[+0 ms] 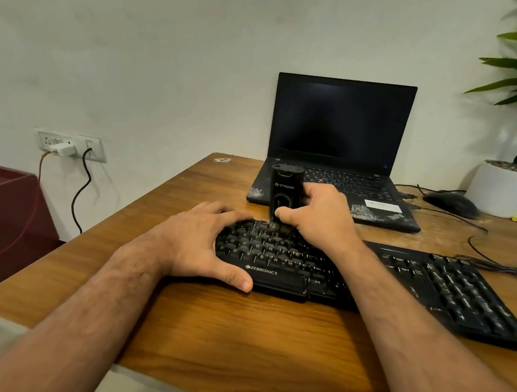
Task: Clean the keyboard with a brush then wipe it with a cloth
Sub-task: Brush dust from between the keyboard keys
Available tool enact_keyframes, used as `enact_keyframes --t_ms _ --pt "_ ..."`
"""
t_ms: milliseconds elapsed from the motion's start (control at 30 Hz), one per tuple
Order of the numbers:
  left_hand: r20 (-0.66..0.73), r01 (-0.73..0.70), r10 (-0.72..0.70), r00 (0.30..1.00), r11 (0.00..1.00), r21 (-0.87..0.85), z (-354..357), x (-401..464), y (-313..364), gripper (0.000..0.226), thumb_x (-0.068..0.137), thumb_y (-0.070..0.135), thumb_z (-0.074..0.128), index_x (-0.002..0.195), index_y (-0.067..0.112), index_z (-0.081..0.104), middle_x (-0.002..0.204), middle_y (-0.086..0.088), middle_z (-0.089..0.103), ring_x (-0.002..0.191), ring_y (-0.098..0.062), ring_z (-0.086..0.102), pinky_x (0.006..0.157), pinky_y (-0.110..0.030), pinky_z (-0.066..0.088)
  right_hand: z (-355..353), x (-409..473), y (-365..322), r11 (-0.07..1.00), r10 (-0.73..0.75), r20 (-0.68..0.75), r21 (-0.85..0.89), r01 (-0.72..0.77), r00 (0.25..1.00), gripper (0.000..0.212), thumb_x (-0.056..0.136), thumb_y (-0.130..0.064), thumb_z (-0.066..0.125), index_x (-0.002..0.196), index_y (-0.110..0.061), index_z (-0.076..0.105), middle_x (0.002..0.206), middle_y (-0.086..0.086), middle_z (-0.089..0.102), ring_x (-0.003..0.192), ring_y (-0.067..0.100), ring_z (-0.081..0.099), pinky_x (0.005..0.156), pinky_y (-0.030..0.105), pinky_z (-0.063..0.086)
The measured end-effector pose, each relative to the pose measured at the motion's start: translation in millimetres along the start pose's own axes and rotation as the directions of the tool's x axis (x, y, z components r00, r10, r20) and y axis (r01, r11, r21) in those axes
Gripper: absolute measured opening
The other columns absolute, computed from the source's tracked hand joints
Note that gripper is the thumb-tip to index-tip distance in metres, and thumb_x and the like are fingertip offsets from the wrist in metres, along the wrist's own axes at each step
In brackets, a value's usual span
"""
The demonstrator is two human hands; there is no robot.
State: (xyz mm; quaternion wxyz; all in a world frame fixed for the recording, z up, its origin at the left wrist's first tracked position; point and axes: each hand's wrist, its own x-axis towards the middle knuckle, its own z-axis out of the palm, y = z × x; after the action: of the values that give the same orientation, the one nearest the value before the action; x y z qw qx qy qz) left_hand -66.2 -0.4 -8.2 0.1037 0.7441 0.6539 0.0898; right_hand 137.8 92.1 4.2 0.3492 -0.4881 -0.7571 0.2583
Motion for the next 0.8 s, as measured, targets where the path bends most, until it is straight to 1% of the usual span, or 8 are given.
enact_keyframes --t_ms 67,133,200,367,467,567,667,800 --pt "-0.002 0.011 -0.011 1.0 1.0 -0.007 0.3 -0.8 0.1 0.13 0.037 0.101 0.053 0.151 0.052 0.015 0.15 0.018 0.029 0.135 -0.005 0.031 0.113 -0.047 0.036 -3.5 2.0 1.9 1.0 0.009 -0.034 0.012 -0.008 0.999 0.033 0.077 -0.026 0.083 0.108 -0.027 0.072 0.093 -0.009 0.073 0.087 0.007 0.068 0.068 0.022 0.052" --pt "-0.002 0.015 -0.015 1.0 1.0 -0.017 0.5 -0.8 -0.3 0.131 0.036 0.102 0.053 0.151 0.053 0.012 0.151 0.017 0.029 0.136 -0.006 0.031 0.113 -0.049 0.037 -7.8 -1.5 1.7 0.996 0.004 0.043 0.086 -0.008 0.999 0.033 0.077 -0.025 0.085 0.108 -0.029 0.074 0.095 -0.011 0.075 0.088 0.006 0.07 0.073 0.024 0.054" --pt "-0.003 0.014 -0.014 1.0 1.0 -0.018 0.4 -0.6 -0.7 0.132 0.036 0.102 0.052 0.151 0.053 0.01 0.152 0.017 0.029 0.136 -0.007 0.031 0.113 -0.05 0.036 -6.4 -5.1 1.1 0.993 0.01 0.099 0.113 -0.021 0.995 0.034 0.077 -0.024 0.085 0.109 -0.03 0.073 0.096 -0.012 0.075 0.088 0.005 0.07 0.069 0.022 0.052" --pt "-0.004 0.016 -0.016 1.0 1.0 -0.022 -1.0 -2.2 1.7 0.134 0.036 0.1 0.053 0.153 0.052 0.009 0.153 0.015 0.029 0.136 -0.007 0.031 0.114 -0.046 0.035 -8.6 1.1 3.2 0.988 0.106 0.0 0.112 -0.105 0.994 0.03 0.077 -0.021 0.084 0.102 -0.03 0.07 0.091 -0.01 0.07 0.08 0.002 0.064 0.058 0.017 0.044" --pt "-0.004 0.013 -0.013 1.0 1.0 -0.028 -1.2 -2.3 1.7 0.133 0.036 0.099 0.054 0.153 0.052 0.008 0.151 0.016 0.029 0.134 -0.005 0.031 0.114 -0.043 0.035 -8.8 -1.3 3.0 0.975 0.119 0.033 0.186 -0.124 0.992 0.034 0.072 -0.018 0.086 0.101 -0.027 0.073 0.094 -0.007 0.075 0.09 0.012 0.071 0.079 0.034 0.057" --pt "-0.014 0.0 0.0 1.0 0.999 -0.037 -0.5 -2.5 0.8 0.133 0.038 0.097 0.057 0.153 0.05 0.009 0.148 0.019 0.031 0.133 -0.003 0.031 0.113 -0.037 0.034 -2.0 -7.9 -0.6 0.967 0.099 0.091 0.225 -0.117 0.991 0.035 0.069 -0.019 0.087 0.099 -0.028 0.074 0.092 -0.007 0.077 0.09 0.013 0.073 0.086 0.043 0.059" --pt "-0.012 -0.002 0.002 1.0 0.999 -0.036 -0.2 -2.1 0.5 0.133 0.038 0.097 0.057 0.154 0.05 0.009 0.15 0.018 0.03 0.134 -0.003 0.03 0.113 -0.036 0.033 -1.3 -9.0 -2.5 0.983 0.055 0.083 0.171 -0.069 0.995 0.032 0.073 -0.022 0.086 0.102 -0.028 0.074 0.095 -0.009 0.076 0.09 0.008 0.071 0.082 0.035 0.058" --pt "-0.008 0.007 -0.007 1.0 1.0 -0.024 -0.3 -1.4 0.7 0.132 0.038 0.098 0.055 0.153 0.052 0.009 0.152 0.016 0.028 0.135 -0.005 0.03 0.113 -0.037 0.032 -3.8 -3.3 0.2 0.995 0.069 -0.01 0.077 -0.068 0.998 0.028 0.078 -0.024 0.083 0.103 -0.027 0.071 0.094 -0.008 0.072 0.082 0.004 0.065 0.059 0.018 0.046"
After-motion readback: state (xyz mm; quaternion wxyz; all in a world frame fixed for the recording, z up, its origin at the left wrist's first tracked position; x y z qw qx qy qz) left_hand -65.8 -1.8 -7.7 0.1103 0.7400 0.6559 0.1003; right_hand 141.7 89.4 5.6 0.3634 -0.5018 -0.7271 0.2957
